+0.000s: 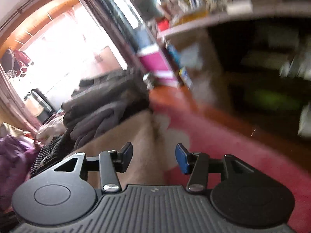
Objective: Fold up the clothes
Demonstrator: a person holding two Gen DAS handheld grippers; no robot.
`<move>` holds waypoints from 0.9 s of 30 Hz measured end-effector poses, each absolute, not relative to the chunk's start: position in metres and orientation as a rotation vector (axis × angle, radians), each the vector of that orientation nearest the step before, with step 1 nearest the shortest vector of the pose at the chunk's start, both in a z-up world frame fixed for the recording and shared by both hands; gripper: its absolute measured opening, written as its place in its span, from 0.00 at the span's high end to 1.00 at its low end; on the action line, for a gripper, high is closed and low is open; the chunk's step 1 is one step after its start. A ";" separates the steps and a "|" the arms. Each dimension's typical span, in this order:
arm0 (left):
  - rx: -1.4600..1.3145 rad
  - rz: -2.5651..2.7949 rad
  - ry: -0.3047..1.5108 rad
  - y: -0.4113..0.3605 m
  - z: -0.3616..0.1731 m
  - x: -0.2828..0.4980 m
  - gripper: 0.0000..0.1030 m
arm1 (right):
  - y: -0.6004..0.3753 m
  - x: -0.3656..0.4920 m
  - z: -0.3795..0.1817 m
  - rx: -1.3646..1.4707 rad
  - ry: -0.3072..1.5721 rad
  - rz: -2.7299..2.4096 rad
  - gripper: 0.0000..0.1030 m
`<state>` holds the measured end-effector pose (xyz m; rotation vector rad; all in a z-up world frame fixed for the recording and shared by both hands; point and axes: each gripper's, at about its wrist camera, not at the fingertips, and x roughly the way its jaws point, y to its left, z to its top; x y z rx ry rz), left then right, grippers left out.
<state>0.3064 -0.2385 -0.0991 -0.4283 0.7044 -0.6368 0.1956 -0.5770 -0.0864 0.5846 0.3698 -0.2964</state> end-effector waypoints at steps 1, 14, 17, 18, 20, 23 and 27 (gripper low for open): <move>-0.387 -0.660 0.655 -0.241 -0.091 0.301 0.62 | -0.574 0.191 -0.082 0.554 0.345 -0.283 0.51; 0.169 -0.736 0.729 -0.356 -0.103 0.400 0.54 | -0.518 0.227 -0.116 0.269 0.591 -0.162 0.52; 0.136 -0.755 0.706 -0.349 -0.098 0.394 0.54 | -0.527 0.230 -0.120 0.312 0.586 -0.153 0.52; 0.114 -0.762 0.694 -0.343 -0.095 0.387 0.54 | -0.527 0.230 -0.119 0.328 0.581 -0.153 0.51; 0.069 -0.766 0.675 -0.326 -0.091 0.370 0.44 | -0.528 0.226 -0.115 0.380 0.563 -0.156 0.49; -0.010 -0.748 0.668 -0.293 -0.088 0.342 0.36 | -0.521 0.211 -0.107 0.441 0.534 -0.139 0.47; -0.093 -0.690 0.695 -0.260 -0.088 0.299 0.21 | -0.505 0.183 -0.094 0.469 0.524 -0.157 0.32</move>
